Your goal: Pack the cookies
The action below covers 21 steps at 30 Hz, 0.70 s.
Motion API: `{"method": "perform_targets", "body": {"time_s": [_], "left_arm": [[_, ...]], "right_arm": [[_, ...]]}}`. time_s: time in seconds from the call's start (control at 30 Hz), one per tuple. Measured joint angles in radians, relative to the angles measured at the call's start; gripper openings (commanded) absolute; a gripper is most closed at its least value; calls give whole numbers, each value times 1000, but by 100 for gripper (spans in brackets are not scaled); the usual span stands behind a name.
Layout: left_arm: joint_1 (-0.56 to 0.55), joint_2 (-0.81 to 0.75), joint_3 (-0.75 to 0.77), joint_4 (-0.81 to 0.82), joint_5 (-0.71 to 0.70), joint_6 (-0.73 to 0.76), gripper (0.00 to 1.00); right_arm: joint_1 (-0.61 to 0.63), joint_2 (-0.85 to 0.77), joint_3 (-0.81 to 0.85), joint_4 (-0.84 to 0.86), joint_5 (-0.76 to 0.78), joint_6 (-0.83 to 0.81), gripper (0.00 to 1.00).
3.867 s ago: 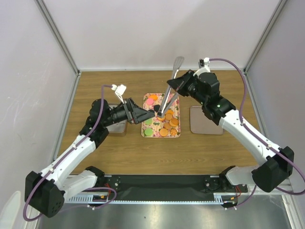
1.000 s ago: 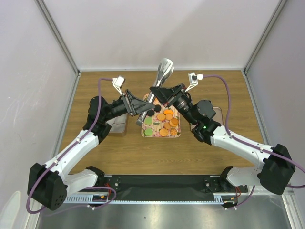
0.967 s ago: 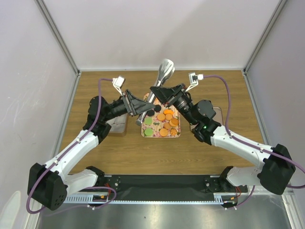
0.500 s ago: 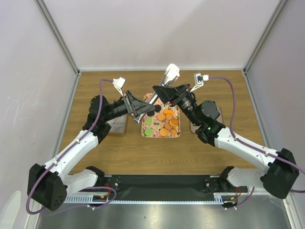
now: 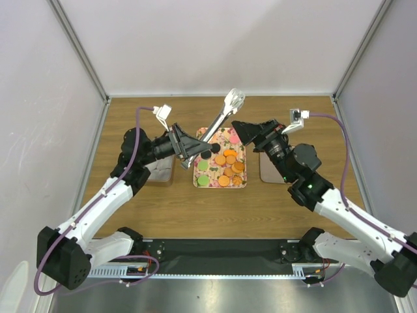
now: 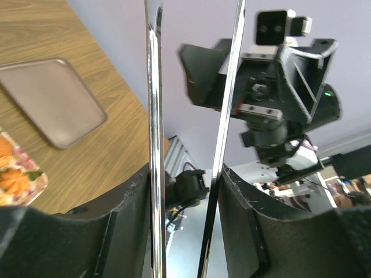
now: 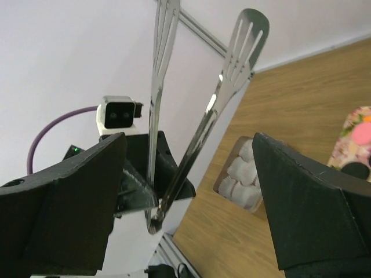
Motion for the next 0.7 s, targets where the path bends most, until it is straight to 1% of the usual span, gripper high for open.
{"method": "perform_targets", "body": {"time_s": [0.13, 0.27, 0.47, 0.7], "left_arm": [[0, 0, 30, -99, -30, 65, 48], [-6, 0, 79, -251, -114, 185, 45], [-39, 0, 93, -461, -269, 330, 45], [-111, 1, 93, -628, -449, 429, 44]], "right_arm": [[-5, -83, -2, -135, 34, -23, 94], [-16, -131, 27, -302, 78, -71, 94], [-42, -143, 105, -542, 115, -150, 95], [-86, -151, 133, -720, 119, -219, 95]]}}
